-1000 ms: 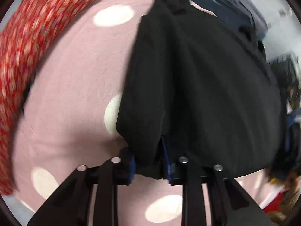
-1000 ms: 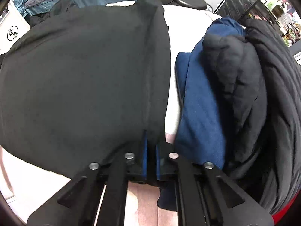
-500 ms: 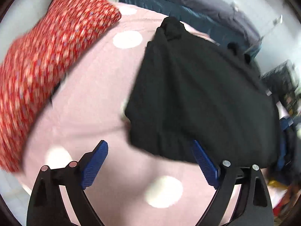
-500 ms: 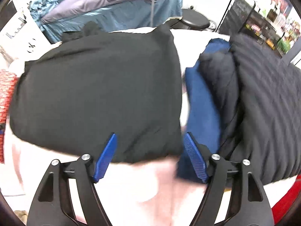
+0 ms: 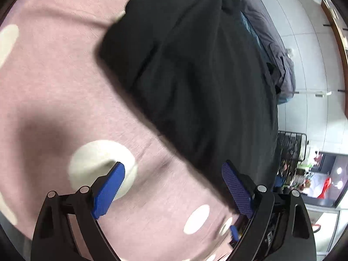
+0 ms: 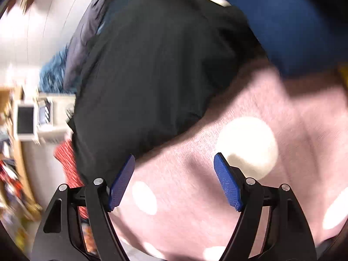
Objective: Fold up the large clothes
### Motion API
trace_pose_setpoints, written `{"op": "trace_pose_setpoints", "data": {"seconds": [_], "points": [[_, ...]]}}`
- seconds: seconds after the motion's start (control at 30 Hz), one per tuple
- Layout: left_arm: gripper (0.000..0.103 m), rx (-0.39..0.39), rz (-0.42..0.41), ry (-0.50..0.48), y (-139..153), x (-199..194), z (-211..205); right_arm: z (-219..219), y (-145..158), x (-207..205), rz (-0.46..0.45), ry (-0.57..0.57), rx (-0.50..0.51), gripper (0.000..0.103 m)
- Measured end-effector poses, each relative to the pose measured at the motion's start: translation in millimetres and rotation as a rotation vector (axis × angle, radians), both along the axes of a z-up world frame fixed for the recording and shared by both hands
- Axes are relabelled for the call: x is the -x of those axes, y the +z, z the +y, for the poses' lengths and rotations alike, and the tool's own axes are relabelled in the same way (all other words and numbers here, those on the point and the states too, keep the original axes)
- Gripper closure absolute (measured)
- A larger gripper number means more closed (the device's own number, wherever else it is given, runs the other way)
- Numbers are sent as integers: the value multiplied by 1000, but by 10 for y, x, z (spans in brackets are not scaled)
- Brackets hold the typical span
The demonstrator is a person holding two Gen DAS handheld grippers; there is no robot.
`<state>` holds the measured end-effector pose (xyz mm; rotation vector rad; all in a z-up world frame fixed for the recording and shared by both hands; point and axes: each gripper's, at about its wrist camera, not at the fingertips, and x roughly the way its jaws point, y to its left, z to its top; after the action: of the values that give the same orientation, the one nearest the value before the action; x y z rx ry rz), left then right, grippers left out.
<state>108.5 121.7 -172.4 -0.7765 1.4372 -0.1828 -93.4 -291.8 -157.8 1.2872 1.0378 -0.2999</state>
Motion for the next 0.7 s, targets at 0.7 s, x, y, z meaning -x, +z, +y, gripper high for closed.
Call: {"op": "trace_pose_setpoints", "data": {"seconds": [0.7], "points": [[16, 99, -29, 183, -70, -660, -262, -250, -270, -527, -97, -228, -2, 28]]}}
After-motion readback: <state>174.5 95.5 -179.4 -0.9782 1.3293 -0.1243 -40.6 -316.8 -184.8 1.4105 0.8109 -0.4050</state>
